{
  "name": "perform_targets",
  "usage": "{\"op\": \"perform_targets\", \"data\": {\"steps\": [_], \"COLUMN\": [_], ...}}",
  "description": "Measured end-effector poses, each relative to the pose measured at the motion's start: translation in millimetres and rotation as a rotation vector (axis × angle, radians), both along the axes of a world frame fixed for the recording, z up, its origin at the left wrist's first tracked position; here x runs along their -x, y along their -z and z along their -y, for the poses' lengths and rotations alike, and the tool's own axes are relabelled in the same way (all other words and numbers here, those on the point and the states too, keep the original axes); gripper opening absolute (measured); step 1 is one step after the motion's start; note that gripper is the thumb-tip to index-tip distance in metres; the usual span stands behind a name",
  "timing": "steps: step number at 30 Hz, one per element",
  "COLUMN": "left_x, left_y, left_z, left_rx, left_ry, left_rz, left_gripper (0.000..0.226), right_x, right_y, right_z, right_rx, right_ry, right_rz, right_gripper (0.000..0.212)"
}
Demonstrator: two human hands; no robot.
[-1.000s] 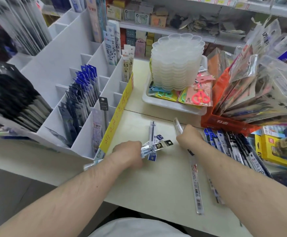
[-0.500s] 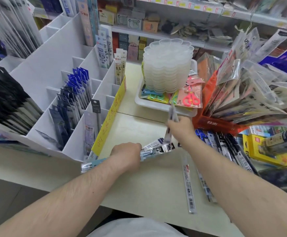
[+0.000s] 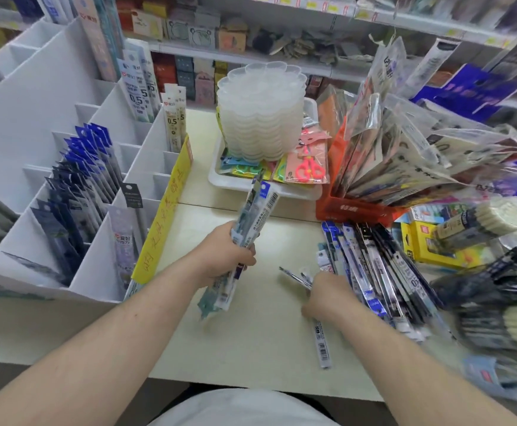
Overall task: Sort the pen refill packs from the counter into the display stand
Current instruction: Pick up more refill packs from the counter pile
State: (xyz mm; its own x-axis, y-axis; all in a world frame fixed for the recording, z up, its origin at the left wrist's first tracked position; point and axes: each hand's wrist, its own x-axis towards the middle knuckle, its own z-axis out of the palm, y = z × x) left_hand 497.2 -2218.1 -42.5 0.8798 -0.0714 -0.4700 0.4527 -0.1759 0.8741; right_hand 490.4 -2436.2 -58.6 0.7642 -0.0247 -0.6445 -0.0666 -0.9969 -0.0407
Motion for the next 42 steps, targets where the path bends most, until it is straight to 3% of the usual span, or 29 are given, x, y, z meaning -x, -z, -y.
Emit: {"op": "perform_targets", "data": {"steps": [3, 8, 11, 14, 17, 19, 25, 28, 31, 33, 38, 42], "left_x": [-1.1, 1.9, 1.6, 0.0, -0.5, -1.0, 6.7, 13.2, 14.0, 14.5, 20.6, 20.1], "left_y": [0.3, -0.8, 1.5, -0.7, -8.2, -13.6, -0.9, 14.0, 25.6, 34.1, 46.2, 47.9], "left_z": [3.7, 9.1, 5.8, 2.9, 6.0, 10.0, 10.1, 8.8, 9.5, 9.7, 3.9, 1.7], "left_rx": [0.188, 0.34, 0.316, 0.267, 0.207, 0.19, 0.071, 0.016, 0.017, 0.009, -0.134, -0.17], "left_ry": [-0.079, -0.189, -0.261, -0.305, -0.244, -0.232, -0.281, -0.344, -0.378, -0.39, -0.364, -0.29], "left_rz": [-0.001, 0.013, 0.05, 0.122, 0.261, 0.38, 0.635, 0.698, 0.746, 0.761, 0.692, 0.631], "left_gripper": [0.045, 0.023, 0.026, 0.029, 0.025, 0.031, 0.019, 0.023, 0.031, 0.033, 0.028, 0.031], "right_x": [1.1, 7.5, -3.2, -16.6, -23.5, -24.3, -13.7, -6.1, 0.5, 4.1, 8.9, 8.2], "right_y": [7.5, 19.7, 2.1, -24.3, -36.8, -40.6, -11.9, 3.5, 18.7, 23.9, 33.5, 34.4], "right_z": [-2.6, -5.7, -7.1, -17.9, -35.8, -49.6, -72.5, -74.6, -77.3, -79.0, -77.9, -77.7], "right_rx": [-0.037, -0.236, -0.52, -0.891, -1.136, -1.154, -1.008, -0.941, -0.996, -0.983, -0.8, -0.838], "right_ry": [-0.018, 0.078, 0.339, 0.595, 0.664, 0.638, 0.375, 0.351, 0.467, 0.521, 0.349, 0.384], "right_rz": [0.053, 0.07, 0.078, 0.09, 0.218, 0.377, 0.755, 0.737, 0.666, 0.634, 0.699, 0.516], "right_gripper": [0.019, 0.01, 0.003, 0.011, 0.014, 0.009, 0.03, 0.028, 0.03, 0.021, 0.01, 0.01]}}
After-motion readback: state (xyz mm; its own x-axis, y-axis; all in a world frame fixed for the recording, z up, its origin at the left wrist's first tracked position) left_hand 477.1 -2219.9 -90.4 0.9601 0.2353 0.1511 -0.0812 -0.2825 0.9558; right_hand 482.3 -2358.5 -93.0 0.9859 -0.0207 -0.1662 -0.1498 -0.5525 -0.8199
